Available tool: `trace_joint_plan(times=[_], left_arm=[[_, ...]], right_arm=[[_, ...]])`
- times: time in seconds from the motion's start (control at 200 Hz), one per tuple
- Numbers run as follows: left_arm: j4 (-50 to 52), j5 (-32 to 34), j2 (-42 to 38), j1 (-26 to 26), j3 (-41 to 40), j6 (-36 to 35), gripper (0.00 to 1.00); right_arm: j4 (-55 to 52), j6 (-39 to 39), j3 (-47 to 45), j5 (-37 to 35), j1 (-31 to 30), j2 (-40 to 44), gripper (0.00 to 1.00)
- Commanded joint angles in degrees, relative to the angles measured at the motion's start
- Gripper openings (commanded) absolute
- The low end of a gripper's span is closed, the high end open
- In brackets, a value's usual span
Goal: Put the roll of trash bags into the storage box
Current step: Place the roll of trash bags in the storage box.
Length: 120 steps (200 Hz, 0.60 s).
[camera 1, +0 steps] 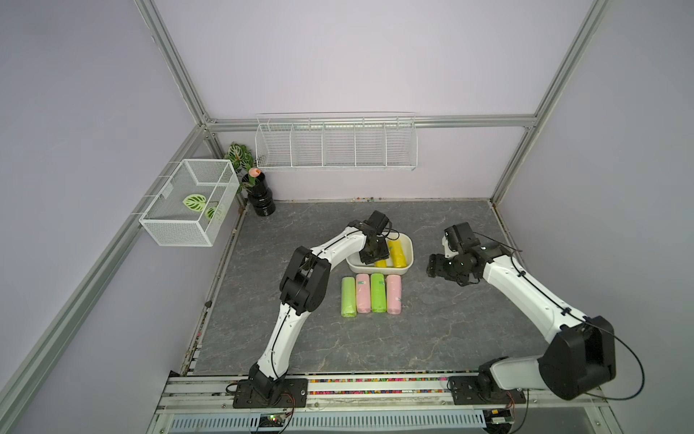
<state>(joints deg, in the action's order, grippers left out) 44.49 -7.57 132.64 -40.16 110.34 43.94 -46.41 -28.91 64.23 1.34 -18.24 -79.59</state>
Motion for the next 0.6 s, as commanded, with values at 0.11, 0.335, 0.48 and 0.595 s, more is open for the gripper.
trace_joint_plan(times=[0.11, 0.335, 0.48, 0.595], left_arm=[[-1.3, -2.1, 1.2, -0.3, 2.7, 0.8, 0.18], [-0.8, -3.7, 3.7, -0.7, 7.4, 0.6, 0.21], [-0.8, -3.8, 4.6, -0.8, 7.5, 0.5, 0.23], [-1.3, -5.2, 6.2, -0.8, 7.4, 0.6, 0.23]], right_arm=[[0.4, -0.1, -0.5, 0.5, 0.2, -0.3, 0.78], [0.2, 0.3, -0.8, 0.0, 0.2, -0.1, 0.79], [0.9, 0.0, -0.9, 1.0, 0.1, -1.1, 0.78], [1.2, -0.2, -1.0, 1.5, 0.1, -1.5, 0.78]])
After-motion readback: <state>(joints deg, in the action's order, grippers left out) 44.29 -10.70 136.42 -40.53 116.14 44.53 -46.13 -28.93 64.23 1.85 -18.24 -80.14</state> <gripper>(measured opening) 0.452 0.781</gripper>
